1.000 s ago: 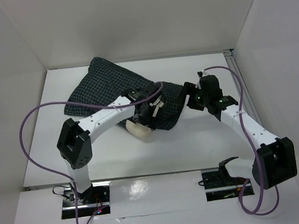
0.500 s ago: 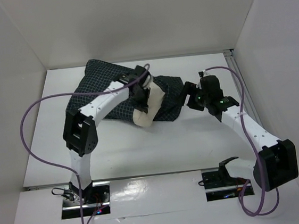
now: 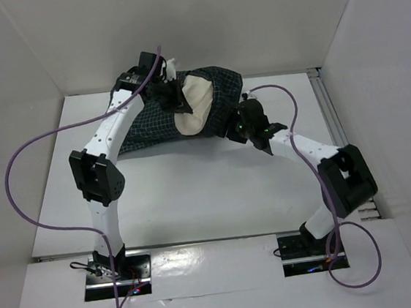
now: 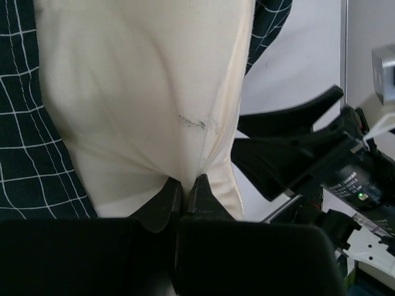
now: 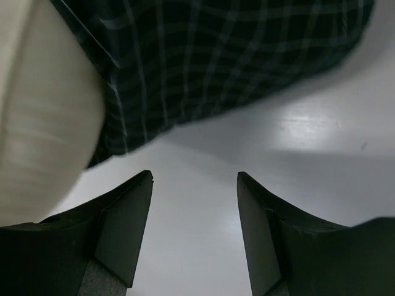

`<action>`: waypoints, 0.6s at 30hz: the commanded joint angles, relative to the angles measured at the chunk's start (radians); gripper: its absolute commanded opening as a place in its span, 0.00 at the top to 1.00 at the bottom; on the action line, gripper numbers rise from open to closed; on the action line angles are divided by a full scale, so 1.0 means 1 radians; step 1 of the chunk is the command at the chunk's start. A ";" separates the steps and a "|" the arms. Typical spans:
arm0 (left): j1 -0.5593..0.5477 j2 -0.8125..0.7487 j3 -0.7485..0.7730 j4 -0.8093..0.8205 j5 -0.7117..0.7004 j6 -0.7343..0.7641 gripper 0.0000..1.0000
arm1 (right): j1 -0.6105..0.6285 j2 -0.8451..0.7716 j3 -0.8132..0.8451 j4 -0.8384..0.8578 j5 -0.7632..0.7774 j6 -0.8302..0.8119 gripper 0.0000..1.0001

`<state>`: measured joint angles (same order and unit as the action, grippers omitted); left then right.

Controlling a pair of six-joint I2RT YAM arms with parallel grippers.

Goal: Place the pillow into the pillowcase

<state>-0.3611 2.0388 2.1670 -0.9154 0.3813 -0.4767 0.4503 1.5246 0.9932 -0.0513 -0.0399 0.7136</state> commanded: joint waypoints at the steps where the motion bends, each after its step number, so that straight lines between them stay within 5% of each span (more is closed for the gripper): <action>1: -0.010 0.029 0.039 0.030 0.099 -0.030 1.00 | 0.013 0.072 0.110 0.131 0.043 0.009 0.36; 18: 0.008 0.058 0.068 0.039 0.171 -0.039 1.00 | -0.009 0.262 0.219 0.264 0.077 0.049 0.41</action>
<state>-0.3538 2.1044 2.1841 -0.9207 0.4801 -0.5030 0.4469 1.7561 1.1599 0.0986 0.0078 0.7387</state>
